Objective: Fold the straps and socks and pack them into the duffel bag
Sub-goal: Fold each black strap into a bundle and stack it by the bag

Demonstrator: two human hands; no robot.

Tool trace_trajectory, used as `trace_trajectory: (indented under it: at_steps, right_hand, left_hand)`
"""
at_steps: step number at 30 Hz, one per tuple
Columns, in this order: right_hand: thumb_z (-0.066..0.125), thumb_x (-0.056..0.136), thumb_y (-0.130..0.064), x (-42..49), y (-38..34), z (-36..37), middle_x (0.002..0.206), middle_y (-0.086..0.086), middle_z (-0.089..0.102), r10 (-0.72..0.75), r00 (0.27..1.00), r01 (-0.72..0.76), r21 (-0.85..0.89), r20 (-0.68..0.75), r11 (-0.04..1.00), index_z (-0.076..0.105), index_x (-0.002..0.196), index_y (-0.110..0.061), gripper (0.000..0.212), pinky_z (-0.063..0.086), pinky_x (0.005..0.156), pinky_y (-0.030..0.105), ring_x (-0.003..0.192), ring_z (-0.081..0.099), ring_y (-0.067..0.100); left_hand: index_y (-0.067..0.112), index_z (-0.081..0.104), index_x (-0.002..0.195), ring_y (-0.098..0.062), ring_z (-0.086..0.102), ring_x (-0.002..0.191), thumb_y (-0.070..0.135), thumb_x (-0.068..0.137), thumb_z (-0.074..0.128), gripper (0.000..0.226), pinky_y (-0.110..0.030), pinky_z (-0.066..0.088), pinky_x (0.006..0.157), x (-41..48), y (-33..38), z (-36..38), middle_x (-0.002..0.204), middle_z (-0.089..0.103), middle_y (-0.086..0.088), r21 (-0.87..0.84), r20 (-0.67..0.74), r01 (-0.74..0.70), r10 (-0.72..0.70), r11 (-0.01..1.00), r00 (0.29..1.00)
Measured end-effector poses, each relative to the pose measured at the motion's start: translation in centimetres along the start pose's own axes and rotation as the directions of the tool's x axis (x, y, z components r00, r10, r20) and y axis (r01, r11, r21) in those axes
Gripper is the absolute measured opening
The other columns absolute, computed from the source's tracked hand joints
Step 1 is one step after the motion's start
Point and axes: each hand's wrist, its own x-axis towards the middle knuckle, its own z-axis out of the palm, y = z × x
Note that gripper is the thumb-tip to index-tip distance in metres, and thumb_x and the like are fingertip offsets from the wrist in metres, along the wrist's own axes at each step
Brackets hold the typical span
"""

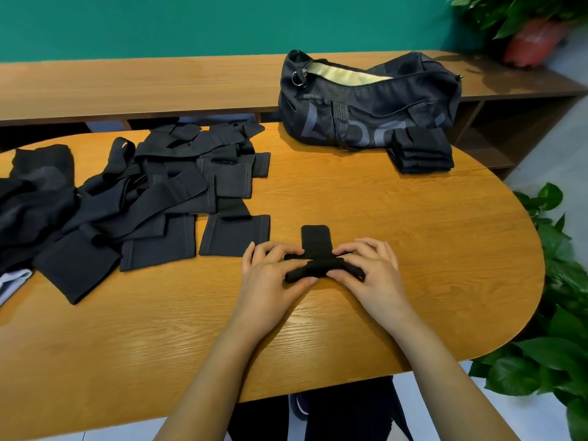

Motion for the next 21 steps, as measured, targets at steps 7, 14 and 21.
trace_trajectory:
  at_steps: [7,14,21]
  right_hand:
    - [0.069,0.074,-0.059,-0.15,-0.21,-0.15,0.114,-0.027,0.056,-0.012,1.0,0.012,-0.025,-0.002,1.0,0.07,0.11,-0.036,0.043,0.024,0.11,0.057,0.118,0.029,-0.002]
    - [0.069,0.082,-0.04,0.0,0.21,0.1,0.11,-0.027,0.059,-0.023,0.999,0.023,-0.006,-0.03,1.0,0.073,0.106,-0.031,0.026,0.026,0.108,0.059,0.114,0.034,0.0]
    - [0.044,0.081,-0.067,0.11,-0.18,-0.05,0.101,-0.03,0.058,0.013,0.999,-0.012,0.021,-0.043,1.0,0.073,0.106,-0.025,0.057,0.026,0.109,0.058,0.111,0.038,-0.001]
  left_hand:
    - [0.032,0.072,0.106,-0.007,0.041,0.12,0.045,0.087,0.059,0.026,-0.04,0.009,0.117,0.01,0.15,-0.1,0.112,0.056,0.026,-0.031,-0.024,0.023,-0.024,0.999,0.999]
    - [0.036,0.069,0.113,-0.005,0.041,0.118,0.051,0.083,0.061,0.035,-0.04,0.008,0.116,-0.01,0.12,-0.15,0.11,0.056,0.026,-0.013,-0.012,0.016,-0.017,1.0,1.0]
    - [0.028,0.073,0.1,-0.006,0.044,0.114,0.041,0.086,0.064,0.021,-0.039,0.009,0.118,0.03,0.16,-0.08,0.104,0.057,0.023,-0.036,-0.037,0.035,-0.036,0.999,0.999]
